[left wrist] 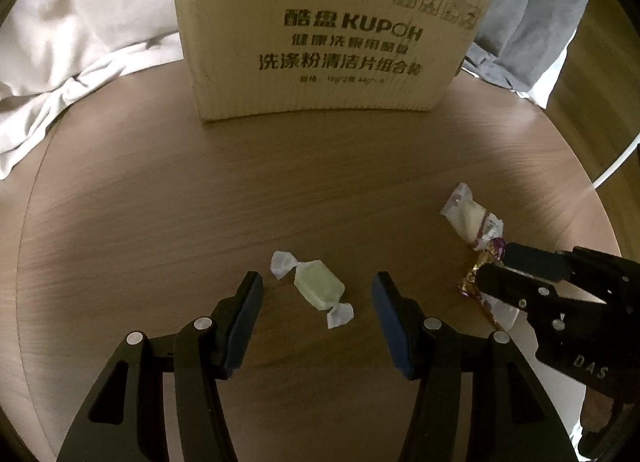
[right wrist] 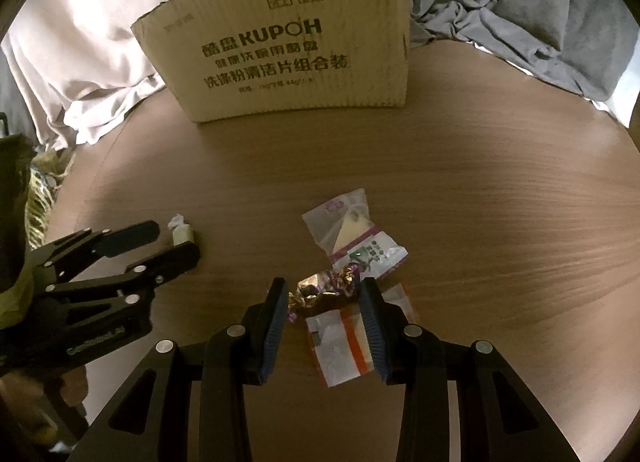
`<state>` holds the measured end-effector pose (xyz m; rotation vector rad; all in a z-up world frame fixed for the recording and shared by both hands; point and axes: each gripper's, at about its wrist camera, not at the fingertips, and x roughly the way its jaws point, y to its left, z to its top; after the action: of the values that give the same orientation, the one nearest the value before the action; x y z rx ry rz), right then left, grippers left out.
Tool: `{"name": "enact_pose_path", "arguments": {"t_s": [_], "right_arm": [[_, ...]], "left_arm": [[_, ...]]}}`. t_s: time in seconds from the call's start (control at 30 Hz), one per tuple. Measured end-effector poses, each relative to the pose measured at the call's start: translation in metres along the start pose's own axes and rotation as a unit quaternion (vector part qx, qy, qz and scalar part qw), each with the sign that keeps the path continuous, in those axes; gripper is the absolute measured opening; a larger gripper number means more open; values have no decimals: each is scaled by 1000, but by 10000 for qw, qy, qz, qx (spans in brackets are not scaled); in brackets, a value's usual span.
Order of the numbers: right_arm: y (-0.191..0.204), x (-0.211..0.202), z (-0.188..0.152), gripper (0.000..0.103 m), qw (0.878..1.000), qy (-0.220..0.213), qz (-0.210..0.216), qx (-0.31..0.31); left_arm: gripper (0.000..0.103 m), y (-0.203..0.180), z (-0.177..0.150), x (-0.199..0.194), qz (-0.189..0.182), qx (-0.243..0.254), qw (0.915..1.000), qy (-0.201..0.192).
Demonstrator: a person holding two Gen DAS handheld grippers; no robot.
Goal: Organize snacks
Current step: 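Grasp the pale green wrapped candy with the left tool while the right grasps foil candies, then carry both candies over the box and open both tools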
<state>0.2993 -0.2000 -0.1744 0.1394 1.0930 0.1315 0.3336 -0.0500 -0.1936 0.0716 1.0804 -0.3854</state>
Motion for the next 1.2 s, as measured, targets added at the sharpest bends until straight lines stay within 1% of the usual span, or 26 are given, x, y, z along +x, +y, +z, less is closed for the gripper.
{"name": "enact_pose_path", "arguments": {"t_s": [0.13,0.17,0.23,0.3,0.37,0.57,0.67,0.9,1.03,1.2], "right_arm": [[0,3,1,38,10000,10,29,-21],[1,4,1,38,10000,11,32,-28],[0,7,1,38,10000,32,92,-5],[0,8,1,36,9999,26,119,-7],[2,7,0,32,9999,-13,139,-43],[4,5,0,25,9997,-77,201,-95],[4,2,-2,25,9995,-129,264,-64],[2,-18,-2,25,9986,-363,374,40],[7,-36,2,25,9975,-606,358,-23],[14,-63,12,25,9943,-990,383,-119]], "left_arm": [[50,0,2,3,32,-28,10000,5],[47,1,2,3,46,-34,10000,-4],[40,2,2,4,75,-29,10000,-15],[27,2,2,3,80,-1,10000,-20],[20,2,1,3,50,-3,10000,-14],[20,1,1,-4,-26,-23,10000,-76],[20,-2,2,-16,-19,37,9998,-211],[20,-8,6,-47,-128,96,9983,-553],[20,-13,10,-66,-188,107,9968,-766],[20,-16,19,-95,-237,169,9927,-1167]]}}
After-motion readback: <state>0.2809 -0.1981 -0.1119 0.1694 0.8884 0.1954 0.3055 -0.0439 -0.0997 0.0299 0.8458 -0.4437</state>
